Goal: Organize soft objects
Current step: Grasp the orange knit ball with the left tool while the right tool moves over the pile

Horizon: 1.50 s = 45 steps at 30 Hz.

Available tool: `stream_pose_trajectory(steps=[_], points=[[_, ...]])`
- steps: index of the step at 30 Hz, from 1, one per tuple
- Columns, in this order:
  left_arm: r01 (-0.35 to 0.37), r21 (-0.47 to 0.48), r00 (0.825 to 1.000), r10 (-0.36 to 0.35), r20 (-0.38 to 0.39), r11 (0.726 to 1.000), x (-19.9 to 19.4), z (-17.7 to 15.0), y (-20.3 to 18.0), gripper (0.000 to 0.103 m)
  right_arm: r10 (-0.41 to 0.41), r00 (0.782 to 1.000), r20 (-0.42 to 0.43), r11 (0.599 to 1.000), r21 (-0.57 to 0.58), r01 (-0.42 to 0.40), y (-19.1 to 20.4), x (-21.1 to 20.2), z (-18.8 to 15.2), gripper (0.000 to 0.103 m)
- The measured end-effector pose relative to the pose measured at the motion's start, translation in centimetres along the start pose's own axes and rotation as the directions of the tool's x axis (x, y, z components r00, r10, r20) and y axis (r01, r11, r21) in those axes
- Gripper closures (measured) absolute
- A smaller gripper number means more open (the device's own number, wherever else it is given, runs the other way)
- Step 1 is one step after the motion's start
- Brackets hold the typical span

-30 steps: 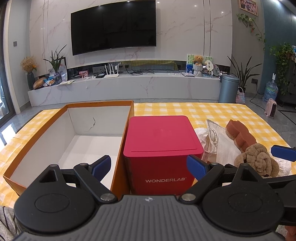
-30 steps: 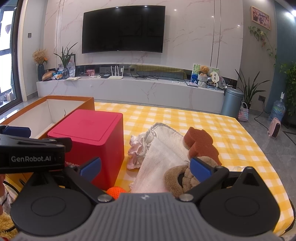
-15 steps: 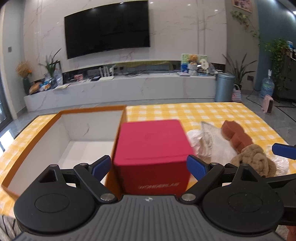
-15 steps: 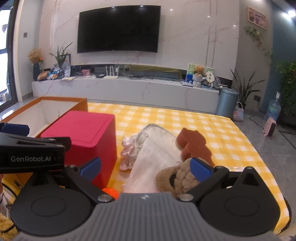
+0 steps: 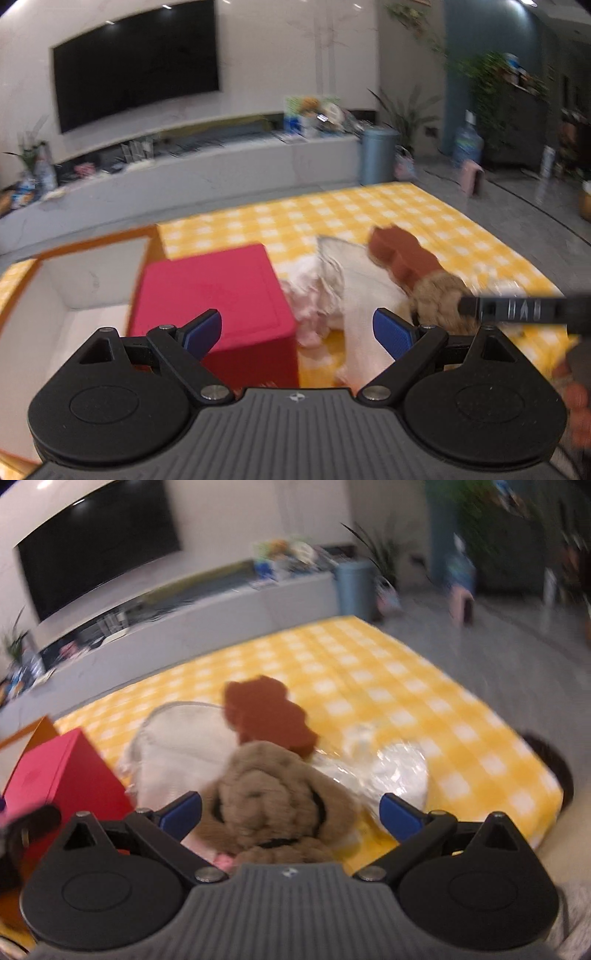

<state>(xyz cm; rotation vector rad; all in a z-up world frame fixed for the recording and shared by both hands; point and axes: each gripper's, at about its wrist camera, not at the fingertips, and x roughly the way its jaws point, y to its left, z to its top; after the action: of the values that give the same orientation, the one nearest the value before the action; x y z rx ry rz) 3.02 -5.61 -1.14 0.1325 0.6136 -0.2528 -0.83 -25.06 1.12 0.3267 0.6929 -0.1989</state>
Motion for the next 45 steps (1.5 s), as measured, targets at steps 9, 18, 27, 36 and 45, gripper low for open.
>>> stream_pose_trajectory(steps=[9,18,27,36,45], points=[[0.111,0.239,0.994,-0.113,-0.005,0.965,0.0,-2.7,-2.7,0.0,0.046,0.998,-0.048,0.999,0.015,-0.045,0.5,0.6,-0.6,0.003],[0.104,0.333,0.993,-0.078,-0.088,0.937,2.4,-5.0,-3.8,0.04,0.058,0.997,-0.044,0.997,0.05,-0.055,0.1,0.6,-0.4,0.003],[0.134,0.276,0.974,-0.075,-0.215,0.952,5.2,-5.7,-2.4,0.045,0.083,0.995,-0.052,0.994,0.069,-0.079,-0.2,0.5,-0.5,0.003],[0.134,0.206,0.966,-0.082,-0.245,0.969,5.5,-5.3,-2.0,0.052,0.078,0.995,-0.061,0.995,0.072,-0.074,-0.2,0.6,-0.5,0.003],[0.195,0.096,0.958,-0.168,-0.232,0.976,1.2,-4.0,1.0,0.053,0.122,0.992,-0.028,0.991,0.06,-0.12,0.1,0.2,-0.5,0.003]])
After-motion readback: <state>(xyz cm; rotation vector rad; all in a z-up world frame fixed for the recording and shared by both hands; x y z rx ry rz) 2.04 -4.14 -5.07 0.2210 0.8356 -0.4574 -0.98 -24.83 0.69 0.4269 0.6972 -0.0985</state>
